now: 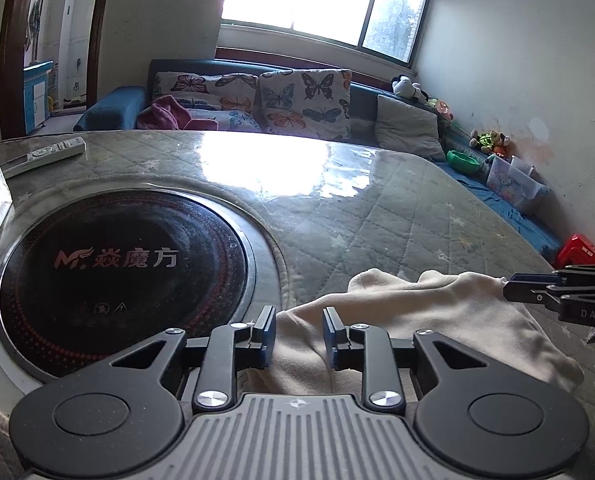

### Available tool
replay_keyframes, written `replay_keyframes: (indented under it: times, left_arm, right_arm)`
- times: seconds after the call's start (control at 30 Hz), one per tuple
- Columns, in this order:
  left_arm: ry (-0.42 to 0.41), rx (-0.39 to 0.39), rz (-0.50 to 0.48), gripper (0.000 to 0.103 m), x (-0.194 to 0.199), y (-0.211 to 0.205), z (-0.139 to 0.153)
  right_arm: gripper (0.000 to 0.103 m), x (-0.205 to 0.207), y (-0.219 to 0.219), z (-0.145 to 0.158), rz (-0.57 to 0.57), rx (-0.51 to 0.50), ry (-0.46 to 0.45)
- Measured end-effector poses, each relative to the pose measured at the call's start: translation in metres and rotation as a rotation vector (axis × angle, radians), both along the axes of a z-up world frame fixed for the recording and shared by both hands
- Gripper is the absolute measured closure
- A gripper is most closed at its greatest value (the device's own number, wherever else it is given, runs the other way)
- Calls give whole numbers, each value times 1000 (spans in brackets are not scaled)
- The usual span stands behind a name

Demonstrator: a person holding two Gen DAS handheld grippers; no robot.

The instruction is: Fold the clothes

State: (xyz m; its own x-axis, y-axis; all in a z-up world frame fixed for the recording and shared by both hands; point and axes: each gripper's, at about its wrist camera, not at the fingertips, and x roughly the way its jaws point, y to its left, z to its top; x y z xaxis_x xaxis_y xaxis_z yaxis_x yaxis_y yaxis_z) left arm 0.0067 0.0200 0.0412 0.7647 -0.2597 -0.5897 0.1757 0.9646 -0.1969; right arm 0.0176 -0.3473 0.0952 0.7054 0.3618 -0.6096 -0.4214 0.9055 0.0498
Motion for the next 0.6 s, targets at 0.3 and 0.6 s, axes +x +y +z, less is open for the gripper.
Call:
replay_keyframes:
  times: [0.3, 0.6]
  left_arm:
    - [-13, 6, 13, 52, -22, -6, 10]
    - [-17, 10, 11, 45, -41, -12, 13]
  right_arm:
    - [51, -30, 10, 5, 8, -2, -33]
    - [30, -57, 19, 0, 4, -6, -47]
